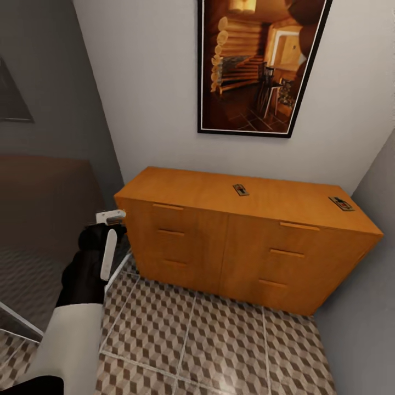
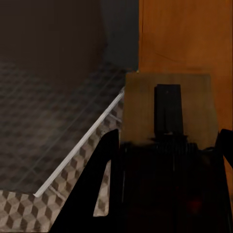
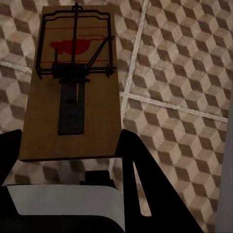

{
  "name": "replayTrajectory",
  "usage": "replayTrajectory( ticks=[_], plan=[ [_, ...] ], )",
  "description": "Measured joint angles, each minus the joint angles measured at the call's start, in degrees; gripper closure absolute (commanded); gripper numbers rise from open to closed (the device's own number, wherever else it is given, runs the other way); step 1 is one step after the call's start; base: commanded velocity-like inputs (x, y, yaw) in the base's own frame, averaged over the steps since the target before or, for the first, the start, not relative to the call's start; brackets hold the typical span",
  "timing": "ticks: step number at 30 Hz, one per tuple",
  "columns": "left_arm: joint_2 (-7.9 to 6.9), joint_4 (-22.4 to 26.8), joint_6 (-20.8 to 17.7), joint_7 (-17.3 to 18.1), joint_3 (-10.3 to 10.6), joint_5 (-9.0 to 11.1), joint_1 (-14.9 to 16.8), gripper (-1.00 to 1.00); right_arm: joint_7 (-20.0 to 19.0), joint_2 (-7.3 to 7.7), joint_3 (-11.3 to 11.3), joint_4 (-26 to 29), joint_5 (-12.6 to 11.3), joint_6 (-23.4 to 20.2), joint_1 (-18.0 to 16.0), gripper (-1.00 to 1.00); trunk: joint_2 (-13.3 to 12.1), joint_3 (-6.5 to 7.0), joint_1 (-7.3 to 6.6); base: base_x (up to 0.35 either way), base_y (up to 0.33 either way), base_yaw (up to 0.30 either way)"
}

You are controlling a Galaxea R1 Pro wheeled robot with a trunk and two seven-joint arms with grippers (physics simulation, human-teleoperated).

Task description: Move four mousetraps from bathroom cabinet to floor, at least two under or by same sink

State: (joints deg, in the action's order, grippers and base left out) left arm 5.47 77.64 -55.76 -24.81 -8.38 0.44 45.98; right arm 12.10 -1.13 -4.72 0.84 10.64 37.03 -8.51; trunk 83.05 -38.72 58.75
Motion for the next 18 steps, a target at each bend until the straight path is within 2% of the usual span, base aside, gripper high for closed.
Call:
replayTrajectory(
  ticks=[5,7,10,11,12,15,17,18],
  plan=[
    [-0.05,-4.3,1.1,0.1,0.0,-0.1,-1.2,1.00,0.0,0.00,0.0,0.1,0.0,0.1,0.0,1.00,0.0,0.00,-0.01,-0.032,0.000,0.000],
    [-0.06,-7.2,4.4,0.2,0.0,0.0,-2.2,1.00,0.0,0.00,0.0,0.1,0.0,0.1,0.0,1.00,0.0,0.00,-0.01,-0.007,0.000,0.000],
    [-0.22,-13.3,13.2,0.3,-0.1,-0.1,-4.3,1.00,0.0,0.14,0.0,0.2,0.0,0.1,0.0,1.00,0.0,0.00,-0.01,-0.003,0.000,0.000],
    [-0.38,-14.6,14.8,0.3,-0.1,-0.1,-4.7,1.00,0.0,0.16,0.0,0.3,0.1,0.1,0.0,1.00,0.0,0.00,-0.01,-0.001,0.000,0.000],
    [-0.90,-17.3,17.9,0.3,-0.1,-0.1,-5.3,1.00,0.0,0.23,-0.1,0.3,0.1,0.1,0.0,1.00,0.0,-0.01,-0.01,0.000,0.000,0.000],
    [-2.56,-27.1,27.3,0.4,-0.1,-0.1,-6.4,1.00,0.0,0.32,-0.1,0.4,0.2,0.2,0.0,1.00,0.0,-0.01,-0.01,0.000,0.000,0.000],
    [-3.03,-35.2,34.3,0.8,-0.1,-0.3,-6.7,1.00,0.0,0.52,-0.2,0.6,0.3,0.2,0.0,1.00,0.0,-0.01,-0.01,0.000,0.000,0.000],
    [-3.12,-37.6,36.3,0.9,0.0,-0.4,-6.7,1.00,0.0,0.61,-0.2,0.8,0.3,0.2,0.0,1.00,0.0,0.00,-0.01,0.000,0.000,0.000]
  ],
)
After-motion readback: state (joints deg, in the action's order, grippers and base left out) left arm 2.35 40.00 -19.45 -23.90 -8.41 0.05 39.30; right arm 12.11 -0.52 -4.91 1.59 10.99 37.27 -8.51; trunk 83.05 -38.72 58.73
